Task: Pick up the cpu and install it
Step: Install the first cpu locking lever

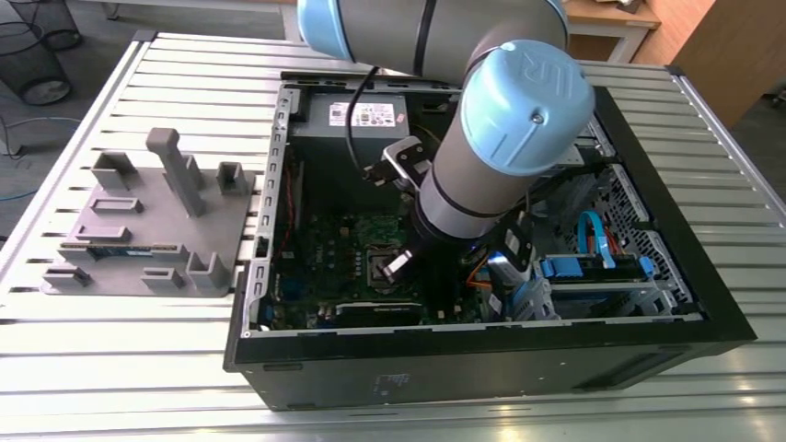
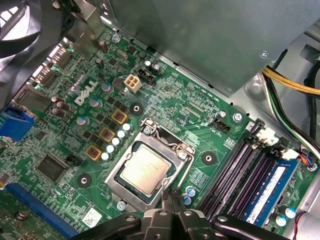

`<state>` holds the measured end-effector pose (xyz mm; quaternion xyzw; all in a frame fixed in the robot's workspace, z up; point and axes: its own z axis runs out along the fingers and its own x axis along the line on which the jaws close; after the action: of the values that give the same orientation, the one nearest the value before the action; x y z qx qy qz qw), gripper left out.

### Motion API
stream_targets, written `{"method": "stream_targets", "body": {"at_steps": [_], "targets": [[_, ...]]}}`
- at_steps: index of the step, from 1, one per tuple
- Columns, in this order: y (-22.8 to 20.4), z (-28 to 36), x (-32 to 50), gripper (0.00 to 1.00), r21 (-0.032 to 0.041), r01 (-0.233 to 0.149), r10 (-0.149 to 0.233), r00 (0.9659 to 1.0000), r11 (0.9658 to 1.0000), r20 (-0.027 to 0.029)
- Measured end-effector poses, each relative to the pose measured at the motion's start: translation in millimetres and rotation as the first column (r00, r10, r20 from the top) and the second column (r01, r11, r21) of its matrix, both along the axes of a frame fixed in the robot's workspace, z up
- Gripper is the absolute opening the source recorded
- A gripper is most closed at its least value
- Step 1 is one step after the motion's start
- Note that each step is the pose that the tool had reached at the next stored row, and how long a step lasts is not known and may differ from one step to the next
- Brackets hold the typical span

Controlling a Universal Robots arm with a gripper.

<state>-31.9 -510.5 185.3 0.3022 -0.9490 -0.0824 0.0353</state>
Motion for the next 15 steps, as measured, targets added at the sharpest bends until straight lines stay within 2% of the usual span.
{"method": "stream_targets", "body": {"at_steps": [6,13,15], "targets": [[0.1,3.0,-0.9,0.11,0.0015,0.0,0.0,1.0,1.0,0.0023],[0.0,15.9,-0.9,0.11,0.0008,0.0,0.0,1.0,1.0,0.0025],[0.1,17.6,-0.9,0.11,0.0007,0.0,0.0,1.0,1.0,0.0024]]}}
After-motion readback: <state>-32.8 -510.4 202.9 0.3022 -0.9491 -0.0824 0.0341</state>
